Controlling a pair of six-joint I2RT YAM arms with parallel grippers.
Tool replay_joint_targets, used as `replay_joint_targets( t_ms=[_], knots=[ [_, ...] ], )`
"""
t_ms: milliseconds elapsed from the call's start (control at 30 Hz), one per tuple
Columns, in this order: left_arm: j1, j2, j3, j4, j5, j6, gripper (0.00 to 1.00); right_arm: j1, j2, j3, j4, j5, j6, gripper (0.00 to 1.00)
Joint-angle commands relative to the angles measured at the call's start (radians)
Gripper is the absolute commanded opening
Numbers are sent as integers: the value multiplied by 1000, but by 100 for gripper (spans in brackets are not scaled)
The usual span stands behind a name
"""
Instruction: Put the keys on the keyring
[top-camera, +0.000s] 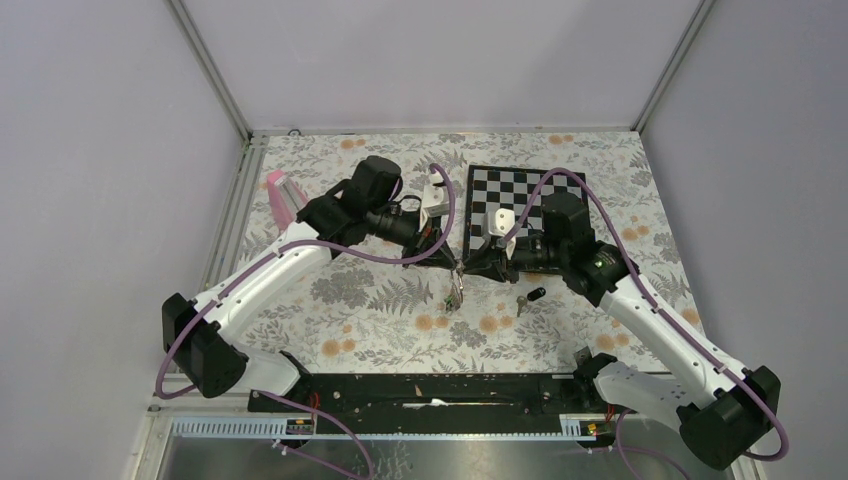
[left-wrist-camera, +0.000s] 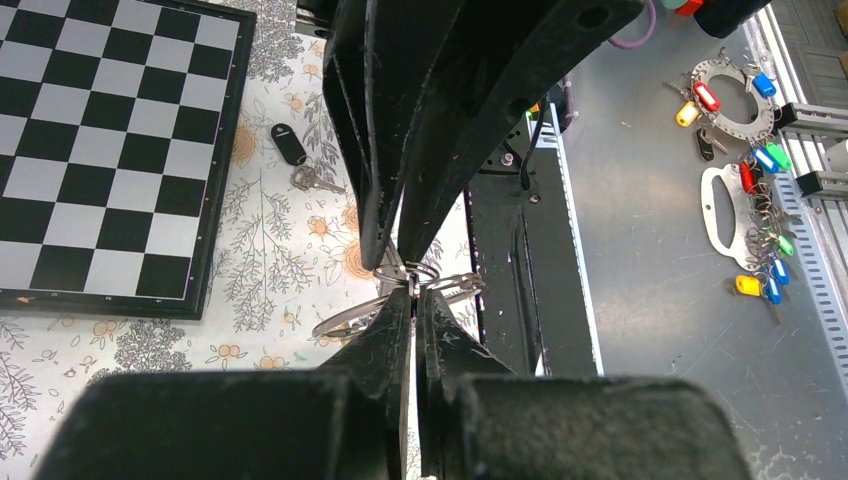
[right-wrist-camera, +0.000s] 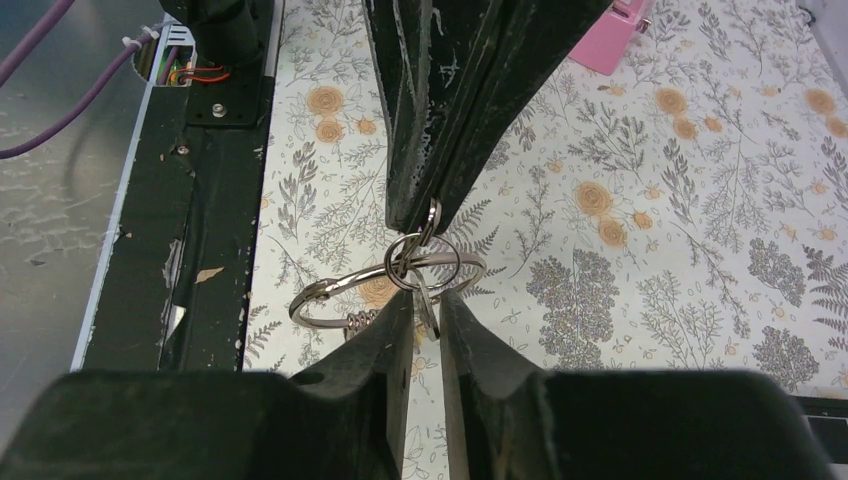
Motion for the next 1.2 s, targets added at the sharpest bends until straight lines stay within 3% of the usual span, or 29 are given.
replay_joint_targets(
  t_ms=[0, 167, 900, 1167],
  knots=[
    [1, -44, 6, 42, 20, 27, 0, -6, 6, 3, 34, -47, -6, 20],
    [2, -46, -2, 42, 7, 36, 0, -6, 4, 5, 26, -40, -16, 0],
    [-35, -30, -39, -14, -128, 180, 0, -6, 70, 140, -86, 25, -8, 0],
    [-35, -36, -74, -13, -94, 225, 30, -6, 47, 149, -81, 56, -2, 0]
  ],
)
